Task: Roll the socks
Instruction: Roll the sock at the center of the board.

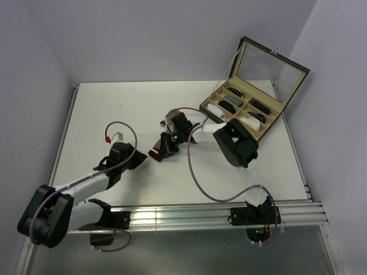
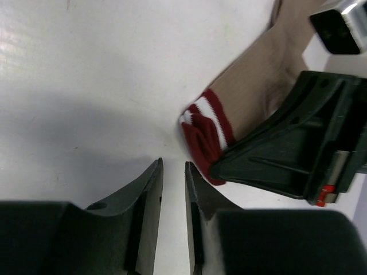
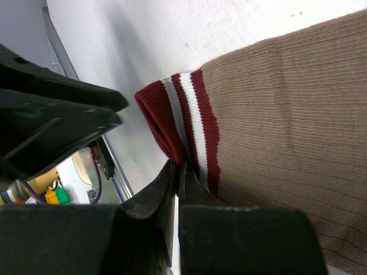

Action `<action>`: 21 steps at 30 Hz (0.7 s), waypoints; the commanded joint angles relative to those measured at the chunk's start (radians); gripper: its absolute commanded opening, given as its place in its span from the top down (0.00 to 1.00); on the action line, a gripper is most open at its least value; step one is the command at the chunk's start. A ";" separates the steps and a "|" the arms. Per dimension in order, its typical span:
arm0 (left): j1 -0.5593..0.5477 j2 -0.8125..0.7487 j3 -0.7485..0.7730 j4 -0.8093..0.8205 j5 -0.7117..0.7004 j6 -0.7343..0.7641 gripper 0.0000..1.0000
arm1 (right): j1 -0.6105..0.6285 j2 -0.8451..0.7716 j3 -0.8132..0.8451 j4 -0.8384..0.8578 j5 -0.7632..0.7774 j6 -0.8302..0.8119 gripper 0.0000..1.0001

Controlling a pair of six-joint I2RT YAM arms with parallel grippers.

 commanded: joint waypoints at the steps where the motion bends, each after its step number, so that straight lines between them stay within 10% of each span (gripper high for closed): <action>1: -0.012 0.046 0.019 0.050 -0.021 -0.016 0.73 | -0.009 0.017 0.030 0.024 -0.007 0.010 1.00; 21: -0.021 0.221 0.008 0.243 0.005 -0.033 0.75 | -0.012 0.033 0.033 0.031 -0.023 0.021 1.00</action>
